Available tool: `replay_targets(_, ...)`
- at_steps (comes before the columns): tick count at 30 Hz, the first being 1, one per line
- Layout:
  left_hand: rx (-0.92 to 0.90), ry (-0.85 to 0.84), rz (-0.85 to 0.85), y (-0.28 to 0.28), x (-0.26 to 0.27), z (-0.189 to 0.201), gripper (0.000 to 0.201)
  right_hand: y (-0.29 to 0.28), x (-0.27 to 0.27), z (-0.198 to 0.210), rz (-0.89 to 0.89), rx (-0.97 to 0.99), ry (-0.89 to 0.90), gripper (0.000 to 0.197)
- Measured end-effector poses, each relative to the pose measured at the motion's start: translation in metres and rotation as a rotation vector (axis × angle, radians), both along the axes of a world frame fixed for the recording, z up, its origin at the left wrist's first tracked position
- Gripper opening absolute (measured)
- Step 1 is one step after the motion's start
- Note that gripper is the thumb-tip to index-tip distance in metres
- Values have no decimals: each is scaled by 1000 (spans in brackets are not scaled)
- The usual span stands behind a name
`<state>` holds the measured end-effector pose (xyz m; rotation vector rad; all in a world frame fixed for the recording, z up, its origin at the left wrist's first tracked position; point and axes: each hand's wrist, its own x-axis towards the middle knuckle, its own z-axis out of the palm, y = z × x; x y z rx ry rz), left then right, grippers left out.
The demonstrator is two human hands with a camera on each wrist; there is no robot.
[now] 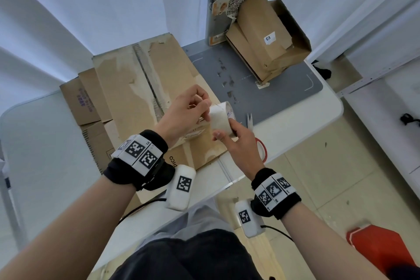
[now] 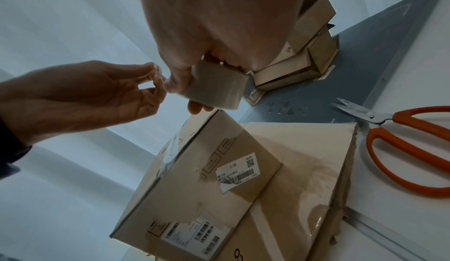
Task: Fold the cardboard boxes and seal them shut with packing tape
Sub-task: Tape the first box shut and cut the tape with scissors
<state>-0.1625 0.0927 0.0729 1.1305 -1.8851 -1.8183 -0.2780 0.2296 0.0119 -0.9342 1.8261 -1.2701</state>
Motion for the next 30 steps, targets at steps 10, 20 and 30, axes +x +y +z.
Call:
replay_targets(10, 131, -93, 83, -8, 0, -6, 13, -2, 8, -1, 20, -33, 86, 17)
replay_targets(20, 134, -154, 65, -12, 6, -5, 12, -4, 13, -3, 55, -35, 145, 14)
replay_targets(30, 210, -220, 71, -11, 2, -10, 41, 2, 9, -13, -14, -78, 361, 31)
